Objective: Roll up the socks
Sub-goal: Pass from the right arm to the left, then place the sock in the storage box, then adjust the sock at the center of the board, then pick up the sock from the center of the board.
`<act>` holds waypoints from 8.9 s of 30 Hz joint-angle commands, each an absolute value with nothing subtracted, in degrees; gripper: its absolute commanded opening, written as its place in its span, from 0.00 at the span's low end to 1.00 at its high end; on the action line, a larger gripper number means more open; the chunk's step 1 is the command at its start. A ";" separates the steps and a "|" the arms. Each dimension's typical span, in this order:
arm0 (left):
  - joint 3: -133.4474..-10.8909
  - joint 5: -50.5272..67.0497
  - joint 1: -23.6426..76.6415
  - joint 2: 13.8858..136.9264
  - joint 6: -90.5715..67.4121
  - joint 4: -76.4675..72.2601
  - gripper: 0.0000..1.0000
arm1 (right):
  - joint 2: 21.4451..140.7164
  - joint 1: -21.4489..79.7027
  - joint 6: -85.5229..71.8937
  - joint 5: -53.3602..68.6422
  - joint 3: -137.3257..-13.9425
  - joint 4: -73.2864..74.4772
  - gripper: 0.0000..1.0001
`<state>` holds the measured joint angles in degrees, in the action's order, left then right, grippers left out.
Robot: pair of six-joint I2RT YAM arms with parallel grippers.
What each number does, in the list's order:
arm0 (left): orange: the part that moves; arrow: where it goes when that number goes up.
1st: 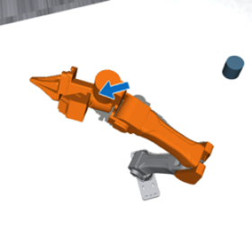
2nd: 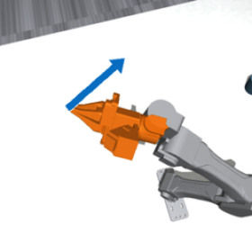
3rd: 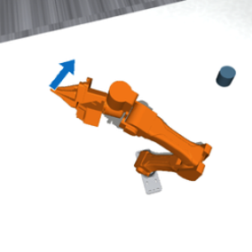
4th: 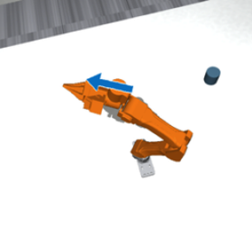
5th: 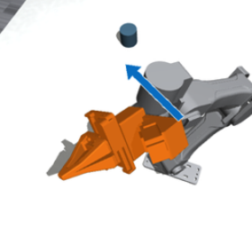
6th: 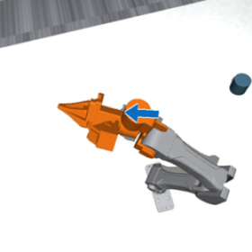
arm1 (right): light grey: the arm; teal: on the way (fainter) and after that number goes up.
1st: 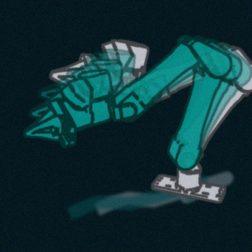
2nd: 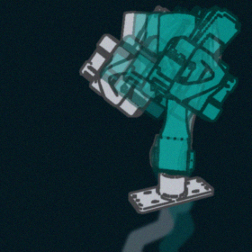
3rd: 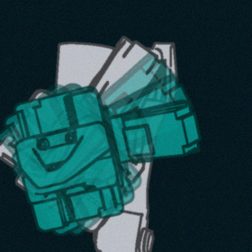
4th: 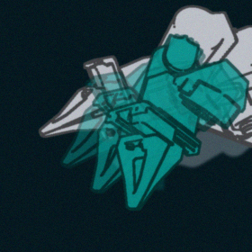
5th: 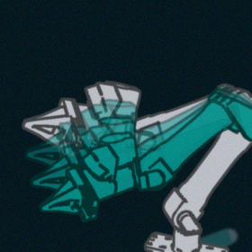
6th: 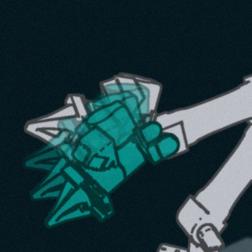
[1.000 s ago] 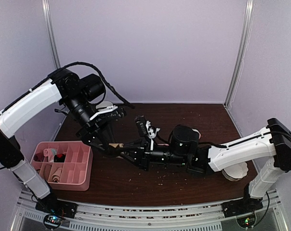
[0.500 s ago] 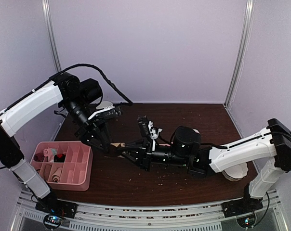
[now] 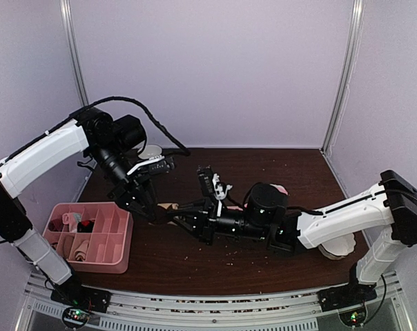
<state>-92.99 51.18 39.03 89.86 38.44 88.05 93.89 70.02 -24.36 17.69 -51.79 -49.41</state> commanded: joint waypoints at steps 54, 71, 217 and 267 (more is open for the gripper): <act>-64.08 -11.62 13.53 85.52 17.39 68.71 0.00 | 81.13 70.02 -25.67 -11.15 -44.12 -25.37 1.00; -71.70 -6.95 13.53 86.82 18.43 72.11 0.98 | 79.13 70.03 -25.64 -12.88 -42.62 -24.74 1.00; -72.17 -0.03 28.80 74.25 23.38 62.50 0.98 | 113.00 67.32 -35.42 1.28 -59.41 -13.37 0.32; -57.79 9.94 57.04 97.49 45.52 34.68 0.41 | 75.95 69.68 -28.71 -18.07 -22.59 -25.76 0.76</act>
<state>-58.17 10.00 56.34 95.44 43.70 37.43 75.18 69.38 -28.80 -21.10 -23.22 -19.86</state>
